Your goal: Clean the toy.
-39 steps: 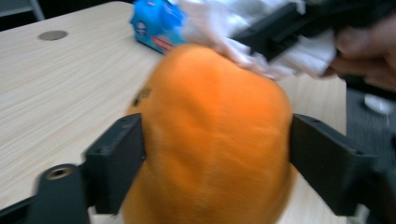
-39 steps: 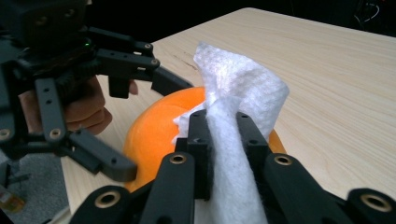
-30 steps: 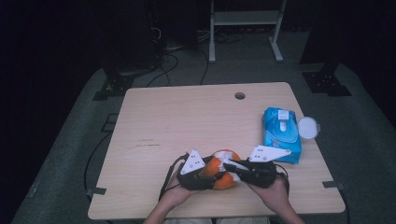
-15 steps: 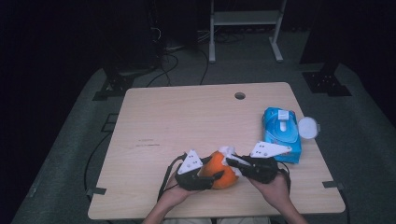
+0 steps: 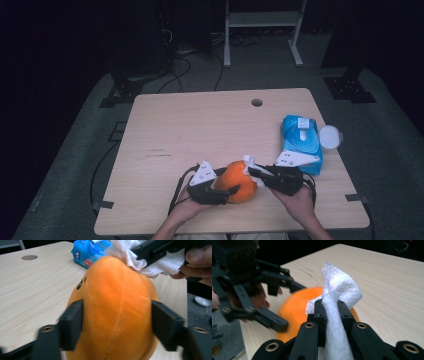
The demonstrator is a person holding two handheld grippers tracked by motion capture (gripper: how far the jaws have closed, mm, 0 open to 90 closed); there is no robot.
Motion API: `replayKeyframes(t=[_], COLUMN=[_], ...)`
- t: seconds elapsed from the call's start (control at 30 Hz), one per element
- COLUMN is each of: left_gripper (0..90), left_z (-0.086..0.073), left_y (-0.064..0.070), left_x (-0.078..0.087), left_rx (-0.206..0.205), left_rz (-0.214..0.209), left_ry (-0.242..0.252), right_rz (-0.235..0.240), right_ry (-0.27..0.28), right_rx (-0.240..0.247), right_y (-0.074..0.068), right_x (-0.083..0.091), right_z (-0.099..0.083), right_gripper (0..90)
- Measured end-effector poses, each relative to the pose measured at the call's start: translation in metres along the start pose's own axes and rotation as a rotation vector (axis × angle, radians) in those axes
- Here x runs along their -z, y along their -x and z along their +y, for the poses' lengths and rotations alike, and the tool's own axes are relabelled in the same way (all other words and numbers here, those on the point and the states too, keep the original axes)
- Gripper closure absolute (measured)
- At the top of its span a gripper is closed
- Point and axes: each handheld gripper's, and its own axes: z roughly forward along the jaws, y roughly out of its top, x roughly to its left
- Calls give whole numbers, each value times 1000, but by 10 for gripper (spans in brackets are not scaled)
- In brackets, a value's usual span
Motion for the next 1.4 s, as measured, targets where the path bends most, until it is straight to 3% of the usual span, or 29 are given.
replayKeyframes(t=[0.07, 0.13, 0.2, 0.3, 0.37, 0.43, 0.5, 0.57, 0.63, 0.67, 0.77, 0.87, 1.03, 1.17, 1.23, 1.3, 1.4], left_gripper=[185, 236, 328, 379, 380, 368, 298, 231, 223, 248, 334, 349, 353, 332, 249, 192, 244], left_z=[-2, -4, -3, -1, 0, 0, 0, -1, -2, -2, -1, 0, -2, -2, -1, -2, -3], left_y=[1, 3, 8, 7, 5, 6, 8, 8, 9, 10, 13, 15, 16, 16, 16, 16, 15], left_x=[-6, -7, -6, -2, -1, -2, -4, -8, -8, -7, -5, -7, -6, -7, -9, -10, -7], left_rx=[9, 1, -42, -54, -45, -53, -54, -27, -23, -31, -68, -89, -106, -111, -93, -81, -98], left_rz=[-4, 0, 22, 23, 18, 19, 23, 13, 13, 18, 32, 17, 10, -5, -8, -1, -1], left_ry=[-18, -13, -14, -19, -16, -16, -23, -22, -20, -18, -16, -22, -25, -24, -30, -28, -31], right_rz=[16, 38, 42, 29, -22, -43, -16, 18, 51, 40, 11, -10, 11, -9, 11, 28, 51], right_ry=[0, -6, -5, 3, 12, 2, 7, 8, 6, 0, 11, 21, 8, 10, 10, 11, 11], right_rx=[8, 44, 88, 65, 38, -1, 2, 43, 77, 93, 58, -17, 60, 2, -42, -29, 8], right_y=[-9, -21, -29, -18, -6, 3, -4, -16, -28, -30, -17, -1, -19, 0, 5, -2, -12], right_x=[1, -4, -11, -11, -4, 3, 2, -3, -9, -11, -8, 1, -7, -5, -2, -2, -7], right_z=[-1, 3, 7, 9, 5, 0, 0, 4, 10, 12, 10, 4, 12, 7, 3, 5, 10], right_gripper=[804, 804, 805, 806, 806, 806, 806, 805, 805, 805, 806, 806, 806, 806, 806, 805, 805])
